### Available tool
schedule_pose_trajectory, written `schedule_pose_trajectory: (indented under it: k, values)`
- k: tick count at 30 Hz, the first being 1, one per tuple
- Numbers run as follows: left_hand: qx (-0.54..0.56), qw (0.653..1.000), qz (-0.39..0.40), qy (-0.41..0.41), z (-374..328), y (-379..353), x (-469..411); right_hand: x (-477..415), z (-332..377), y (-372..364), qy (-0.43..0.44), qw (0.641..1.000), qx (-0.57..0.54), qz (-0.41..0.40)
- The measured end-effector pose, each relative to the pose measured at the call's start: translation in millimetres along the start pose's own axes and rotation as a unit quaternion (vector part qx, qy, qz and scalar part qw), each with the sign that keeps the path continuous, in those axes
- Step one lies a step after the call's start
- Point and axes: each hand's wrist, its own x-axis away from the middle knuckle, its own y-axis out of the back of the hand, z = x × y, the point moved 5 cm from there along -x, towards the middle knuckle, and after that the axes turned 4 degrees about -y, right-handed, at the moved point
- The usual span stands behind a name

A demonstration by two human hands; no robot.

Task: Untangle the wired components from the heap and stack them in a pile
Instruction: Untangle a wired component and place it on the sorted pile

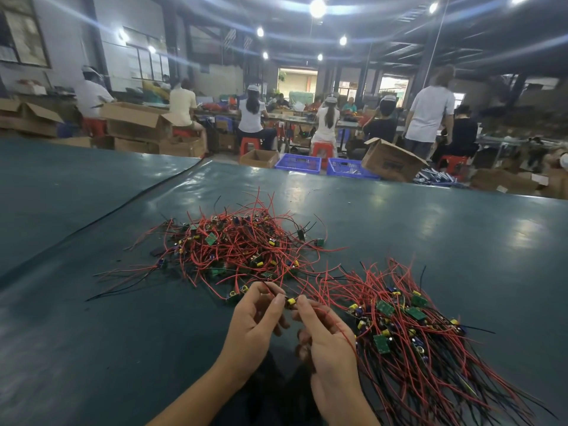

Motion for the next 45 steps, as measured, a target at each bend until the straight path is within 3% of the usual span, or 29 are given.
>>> schedule_pose_trajectory:
  k: [5, 12, 19, 24, 28, 32, 35, 38, 45]
  values:
    - [0.043, 0.998, -0.018, 0.033, 0.2, 2.9, -0.2, 1.7, 2.4, -0.6, 0.0, 1.0, 0.012, 0.027]
    - [0.092, 0.987, 0.062, 0.117, 4.6, -6.7, 4.7, 7.6, 5.0, -7.8, 0.011, 0.997, 0.046, 0.069]
    - [0.041, 0.994, 0.045, 0.092, -0.1, -9.5, 2.0, 3.6, 5.0, -3.4, -0.017, 0.999, 0.028, 0.006]
    - [0.013, 0.996, 0.019, 0.086, -2.9, -4.2, -1.1, -9.2, 11.4, 17.5, -0.017, 0.995, -0.059, -0.079]
    - [0.023, 0.996, 0.023, 0.088, -3.0, -6.2, -0.8, -13.5, 20.7, 29.1, 0.019, 0.99, -0.11, -0.089]
    - [0.034, 0.994, 0.03, 0.1, 0.0, -8.5, 3.8, -9.9, 19.6, 24.8, 0.071, 0.993, -0.021, -0.092]
    - [0.04, 0.994, 0.02, 0.095, 0.3, -6.7, 2.1, -2.8, 8.4, 2.7, 0.095, 0.991, 0.095, -0.009]
    - [0.04, 0.994, 0.039, 0.09, -2.4, -4.9, 1.0, 2.4, -0.6, -12.3, 0.108, 0.986, 0.126, 0.034]
    - [-0.021, 0.99, 0.106, 0.094, -7.5, -15.5, 3.7, -10.7, 7.3, 16.3, 0.049, 0.994, 0.025, -0.091]
